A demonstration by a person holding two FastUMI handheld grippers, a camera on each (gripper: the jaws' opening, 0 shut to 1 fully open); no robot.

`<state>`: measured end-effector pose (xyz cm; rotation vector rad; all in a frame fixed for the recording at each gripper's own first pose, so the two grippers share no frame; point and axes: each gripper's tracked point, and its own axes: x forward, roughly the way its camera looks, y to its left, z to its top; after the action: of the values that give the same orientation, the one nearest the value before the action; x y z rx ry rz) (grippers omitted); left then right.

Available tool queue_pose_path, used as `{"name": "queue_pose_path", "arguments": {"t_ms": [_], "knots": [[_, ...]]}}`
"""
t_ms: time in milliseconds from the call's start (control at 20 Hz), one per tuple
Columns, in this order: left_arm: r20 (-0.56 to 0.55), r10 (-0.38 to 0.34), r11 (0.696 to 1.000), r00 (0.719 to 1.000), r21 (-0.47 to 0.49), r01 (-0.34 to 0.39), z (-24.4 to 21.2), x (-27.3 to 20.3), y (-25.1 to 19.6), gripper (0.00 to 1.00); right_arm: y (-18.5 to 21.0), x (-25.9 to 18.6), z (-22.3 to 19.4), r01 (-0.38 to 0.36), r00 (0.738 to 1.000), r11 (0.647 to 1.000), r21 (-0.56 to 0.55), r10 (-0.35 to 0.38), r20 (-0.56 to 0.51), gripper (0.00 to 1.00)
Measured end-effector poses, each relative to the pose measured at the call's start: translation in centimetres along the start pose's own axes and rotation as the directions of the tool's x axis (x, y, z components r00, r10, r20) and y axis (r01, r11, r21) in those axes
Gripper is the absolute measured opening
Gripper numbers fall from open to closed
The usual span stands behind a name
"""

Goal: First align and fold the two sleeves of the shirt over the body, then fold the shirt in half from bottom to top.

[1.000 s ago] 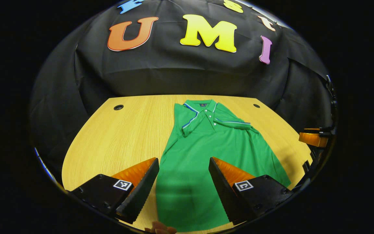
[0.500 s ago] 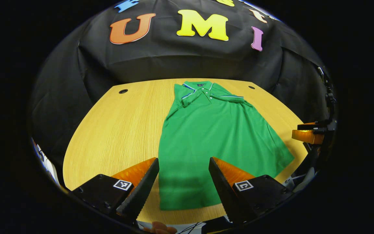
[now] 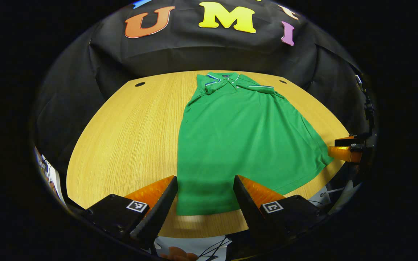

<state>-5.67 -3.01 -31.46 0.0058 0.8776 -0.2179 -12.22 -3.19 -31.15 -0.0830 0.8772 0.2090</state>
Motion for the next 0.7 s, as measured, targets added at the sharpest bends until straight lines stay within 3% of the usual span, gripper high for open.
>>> {"name": "queue_pose_path", "arguments": {"t_ms": [600, 650, 700], "knots": [[-0.048, 0.025, 0.999, 0.999, -0.020, -0.026, -2.3, 0.6, 0.0, 0.99, 0.5, 0.9, -2.2, 0.000, 0.995, 1.000, 0.026, 0.003, -0.105, 0.97], [-0.052, 0.018, 1.000, 0.999, -0.021, -0.019, -2.1, 0.7, 0.0, 0.96, 1.4, 0.8, -2.1, -0.027, 0.994, 0.999, 0.028, 0.030, -0.110, 0.93], [-0.050, 0.004, 0.999, 0.999, -0.052, -0.007, -2.0, 1.1, 0.0, 0.66, 2.3, 0.8, -1.9, -0.067, 0.992, 0.996, 0.050, 0.072, -0.104, 0.64]]}}
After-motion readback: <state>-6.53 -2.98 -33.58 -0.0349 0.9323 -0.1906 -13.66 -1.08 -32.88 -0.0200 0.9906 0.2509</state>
